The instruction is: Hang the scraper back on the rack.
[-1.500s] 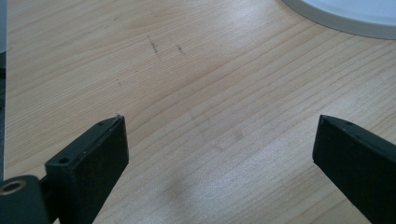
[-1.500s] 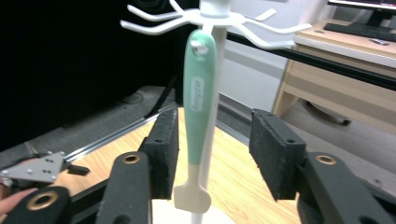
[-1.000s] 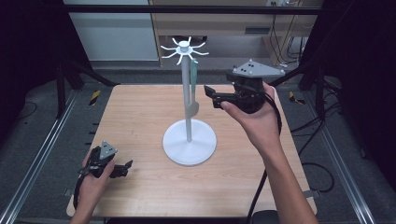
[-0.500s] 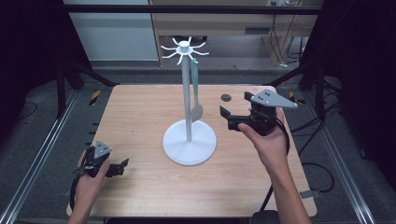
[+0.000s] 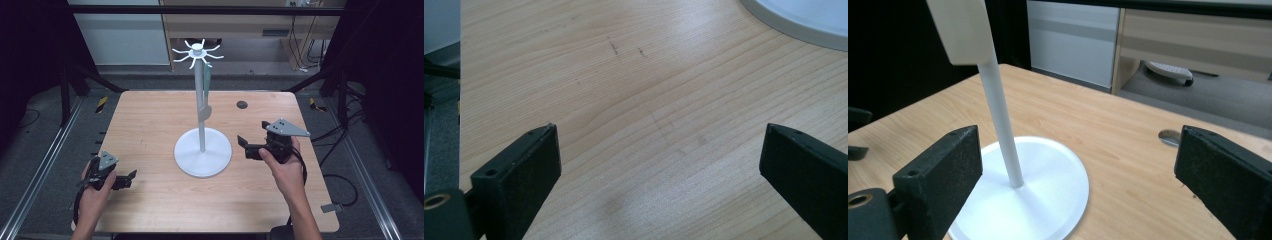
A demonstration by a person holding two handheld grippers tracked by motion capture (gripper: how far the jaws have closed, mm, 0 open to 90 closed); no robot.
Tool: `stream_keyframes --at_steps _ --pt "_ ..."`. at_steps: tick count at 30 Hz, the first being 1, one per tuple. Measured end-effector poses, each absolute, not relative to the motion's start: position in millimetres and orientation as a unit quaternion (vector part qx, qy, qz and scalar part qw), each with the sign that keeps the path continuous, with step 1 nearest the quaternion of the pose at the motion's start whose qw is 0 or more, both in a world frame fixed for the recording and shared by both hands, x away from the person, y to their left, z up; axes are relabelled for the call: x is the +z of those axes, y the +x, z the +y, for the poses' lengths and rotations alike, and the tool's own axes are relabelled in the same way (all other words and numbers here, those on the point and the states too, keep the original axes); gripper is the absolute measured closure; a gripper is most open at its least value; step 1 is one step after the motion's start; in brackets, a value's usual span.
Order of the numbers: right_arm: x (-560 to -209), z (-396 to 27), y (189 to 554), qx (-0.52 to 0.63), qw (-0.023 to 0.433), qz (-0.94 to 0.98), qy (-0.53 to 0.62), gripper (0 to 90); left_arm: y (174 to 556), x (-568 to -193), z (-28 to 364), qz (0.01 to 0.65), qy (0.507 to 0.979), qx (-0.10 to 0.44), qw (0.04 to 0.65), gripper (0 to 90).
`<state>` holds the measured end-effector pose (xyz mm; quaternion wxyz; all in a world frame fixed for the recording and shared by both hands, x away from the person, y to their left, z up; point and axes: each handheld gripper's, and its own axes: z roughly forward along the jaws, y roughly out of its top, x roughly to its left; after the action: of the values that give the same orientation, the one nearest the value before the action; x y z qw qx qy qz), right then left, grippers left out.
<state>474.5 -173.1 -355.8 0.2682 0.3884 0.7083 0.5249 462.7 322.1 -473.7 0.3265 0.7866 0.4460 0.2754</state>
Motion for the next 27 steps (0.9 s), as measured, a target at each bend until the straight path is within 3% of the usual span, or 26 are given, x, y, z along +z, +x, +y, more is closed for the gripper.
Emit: stream_keyframes --at_steps 10,27 --pt "-406.4 -169.5 478.0 0.491 0.256 0.715 0.426 7.1 460.6 -472.3 326.8 0.449 0.785 0.276 0.325 2.8" --pt "-455.9 -188.4 488.2 0.435 0.235 0.722 0.484 8.0 459.9 -470.2 333.4 0.455 0.779 0.277 0.331 2.7"
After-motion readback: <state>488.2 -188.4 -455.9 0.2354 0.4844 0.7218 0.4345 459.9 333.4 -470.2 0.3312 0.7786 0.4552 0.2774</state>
